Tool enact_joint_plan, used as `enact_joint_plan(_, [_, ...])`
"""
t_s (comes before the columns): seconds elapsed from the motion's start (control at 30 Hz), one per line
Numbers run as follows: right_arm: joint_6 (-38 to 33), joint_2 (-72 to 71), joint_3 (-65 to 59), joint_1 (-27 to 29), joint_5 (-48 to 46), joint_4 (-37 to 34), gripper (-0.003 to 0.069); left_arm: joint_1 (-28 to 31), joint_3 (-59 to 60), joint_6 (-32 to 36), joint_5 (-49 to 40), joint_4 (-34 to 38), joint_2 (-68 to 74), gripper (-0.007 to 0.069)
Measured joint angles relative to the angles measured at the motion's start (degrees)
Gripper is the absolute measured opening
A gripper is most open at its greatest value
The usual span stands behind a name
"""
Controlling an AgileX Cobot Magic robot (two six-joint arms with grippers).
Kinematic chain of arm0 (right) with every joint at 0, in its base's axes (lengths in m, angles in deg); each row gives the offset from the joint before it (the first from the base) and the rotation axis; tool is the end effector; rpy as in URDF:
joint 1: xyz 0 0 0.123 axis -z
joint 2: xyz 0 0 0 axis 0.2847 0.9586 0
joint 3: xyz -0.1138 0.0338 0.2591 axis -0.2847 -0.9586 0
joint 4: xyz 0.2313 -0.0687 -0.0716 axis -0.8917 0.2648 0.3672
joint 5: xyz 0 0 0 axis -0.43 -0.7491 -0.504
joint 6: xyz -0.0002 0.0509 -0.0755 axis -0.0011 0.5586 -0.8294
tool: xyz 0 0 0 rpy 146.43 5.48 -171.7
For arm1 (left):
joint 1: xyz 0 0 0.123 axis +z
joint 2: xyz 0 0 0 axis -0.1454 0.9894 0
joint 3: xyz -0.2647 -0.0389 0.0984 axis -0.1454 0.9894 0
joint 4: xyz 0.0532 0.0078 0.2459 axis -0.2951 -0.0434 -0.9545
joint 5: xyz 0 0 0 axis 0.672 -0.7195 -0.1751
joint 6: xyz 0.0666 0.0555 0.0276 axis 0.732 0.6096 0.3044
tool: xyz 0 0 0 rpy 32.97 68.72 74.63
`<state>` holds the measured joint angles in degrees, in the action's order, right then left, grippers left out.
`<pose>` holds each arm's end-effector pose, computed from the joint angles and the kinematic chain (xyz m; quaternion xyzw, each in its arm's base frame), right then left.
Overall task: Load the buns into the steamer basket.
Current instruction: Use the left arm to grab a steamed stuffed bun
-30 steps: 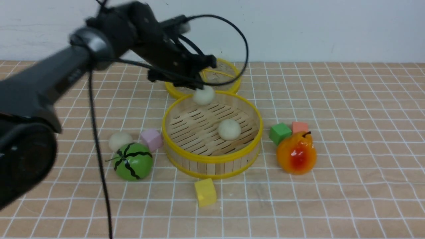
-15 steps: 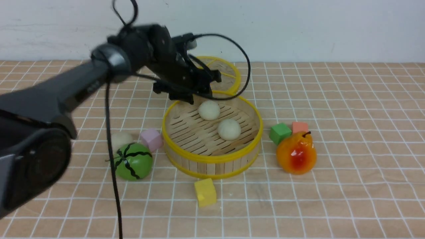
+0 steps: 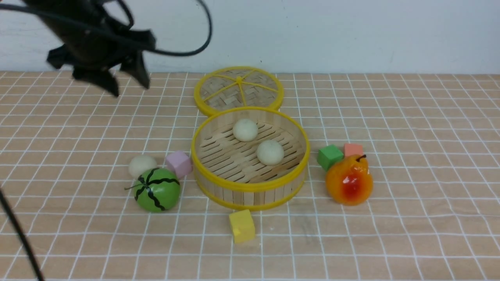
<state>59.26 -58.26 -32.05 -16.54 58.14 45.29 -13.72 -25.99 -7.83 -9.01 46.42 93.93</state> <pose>0.0517 -0.0077 0.1729 0.1114 0.7997 0.0295 0.5893 0.4038 -0.0532 0.3466 -0.0239 0.9663 -0.1143 0.2296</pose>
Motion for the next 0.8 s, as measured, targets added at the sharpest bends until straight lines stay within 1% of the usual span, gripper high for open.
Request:
enact_joint_plan(0.1, [0.0,0.0,0.0,0.0,0.0,0.0,0.0241,0.96,9.46,-0.73,7.48,-0.06,-1.59,0.04])
enact_joint_plan(0.13, [0.0,0.0,0.0,0.0,0.0,0.0,0.0241,0.96,9.46,-0.73,7.48,-0.06,-1.59,0.04])
enact_joint_plan(0.2, [0.0,0.0,0.0,0.0,0.0,0.0,0.0241,1.02,16.32,-1.47,13.51,-0.06,-0.84,0.0379])
enact_joint_plan(0.27, [0.0,0.0,0.0,0.0,0.0,0.0,0.0241,1.02,18.58,-1.73,16.68,-0.01,0.47,0.036])
enact_joint_plan(0.3, [0.0,0.0,0.0,0.0,0.0,0.0,0.0241,1.02,18.91,-1.72,17.37,-0.01,0.78,0.0358])
enact_joint_plan(0.43, [0.0,0.0,0.0,0.0,0.0,0.0,0.0241,1.02,19.88,-1.98,24.13,-0.01,4.35,0.0304])
enact_joint_plan(0.6, [0.0,0.0,0.0,0.0,0.0,0.0,0.0241,1.02,19.88,-2.16,28.94,0.06,8.49,0.0246])
enact_joint_plan(0.63, [0.0,0.0,0.0,0.0,0.0,0.0,0.0241,1.02,19.88,-2.16,29.07,0.06,8.68,0.0246])
enact_joint_plan(0.73, [0.0,0.0,0.0,0.0,0.0,0.0,0.0241,1.02,19.88,-2.28,29.79,0.06,11.22,0.0211])
enact_joint_plan(0.8, [0.0,0.0,0.0,0.0,0.0,0.0,0.0241,1.08,19.47,-2.34,29.38,0.1,11.88,0.0155])
